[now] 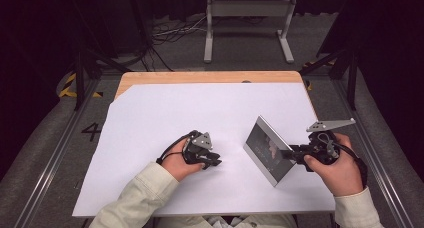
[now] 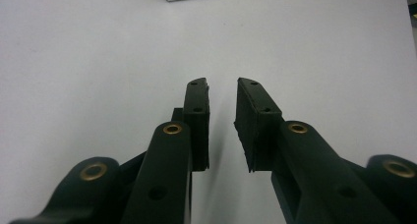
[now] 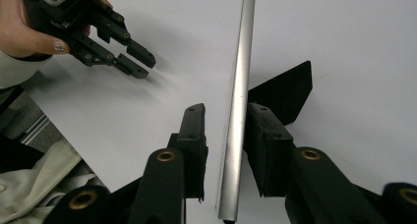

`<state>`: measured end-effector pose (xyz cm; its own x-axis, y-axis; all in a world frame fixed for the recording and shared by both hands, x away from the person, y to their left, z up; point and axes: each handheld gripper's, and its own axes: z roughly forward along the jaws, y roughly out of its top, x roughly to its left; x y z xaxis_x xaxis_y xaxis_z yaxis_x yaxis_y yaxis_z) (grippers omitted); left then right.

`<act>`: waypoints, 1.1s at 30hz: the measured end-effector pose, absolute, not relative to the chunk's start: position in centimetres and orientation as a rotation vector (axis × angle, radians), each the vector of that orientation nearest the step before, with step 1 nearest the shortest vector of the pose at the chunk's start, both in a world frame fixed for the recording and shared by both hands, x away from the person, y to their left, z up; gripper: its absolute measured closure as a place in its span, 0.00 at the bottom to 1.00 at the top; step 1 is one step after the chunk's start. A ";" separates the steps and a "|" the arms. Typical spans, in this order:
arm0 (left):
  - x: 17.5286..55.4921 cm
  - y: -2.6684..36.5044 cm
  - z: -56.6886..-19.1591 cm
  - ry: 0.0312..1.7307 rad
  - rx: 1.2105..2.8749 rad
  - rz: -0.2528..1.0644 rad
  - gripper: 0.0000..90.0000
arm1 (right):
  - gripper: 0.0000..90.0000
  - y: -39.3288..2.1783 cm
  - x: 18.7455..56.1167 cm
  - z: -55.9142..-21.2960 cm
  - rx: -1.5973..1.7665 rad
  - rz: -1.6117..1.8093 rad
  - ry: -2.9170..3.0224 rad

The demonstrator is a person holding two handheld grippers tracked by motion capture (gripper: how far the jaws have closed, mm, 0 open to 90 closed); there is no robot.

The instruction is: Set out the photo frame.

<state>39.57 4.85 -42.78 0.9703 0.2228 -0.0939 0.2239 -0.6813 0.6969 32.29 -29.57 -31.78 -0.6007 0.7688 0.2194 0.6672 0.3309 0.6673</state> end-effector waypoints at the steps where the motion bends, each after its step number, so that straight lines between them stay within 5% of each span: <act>1: 39.6 4.9 -42.8 0.311 2.341 -0.002 0.84 | 0.78 -29.5 32.4 -31.9 1.331 1.120 2.451; 18: 39.6 4.9 -42.9 0.313 2.343 -0.009 0.84 | 0.93 -29.3 32.5 -32.2 1.423 1.071 2.404; 33: 39.6 5.7 -42.8 0.340 2.337 0.000 0.84 | 0.94 -29.2 32.6 -31.4 1.385 1.062 2.383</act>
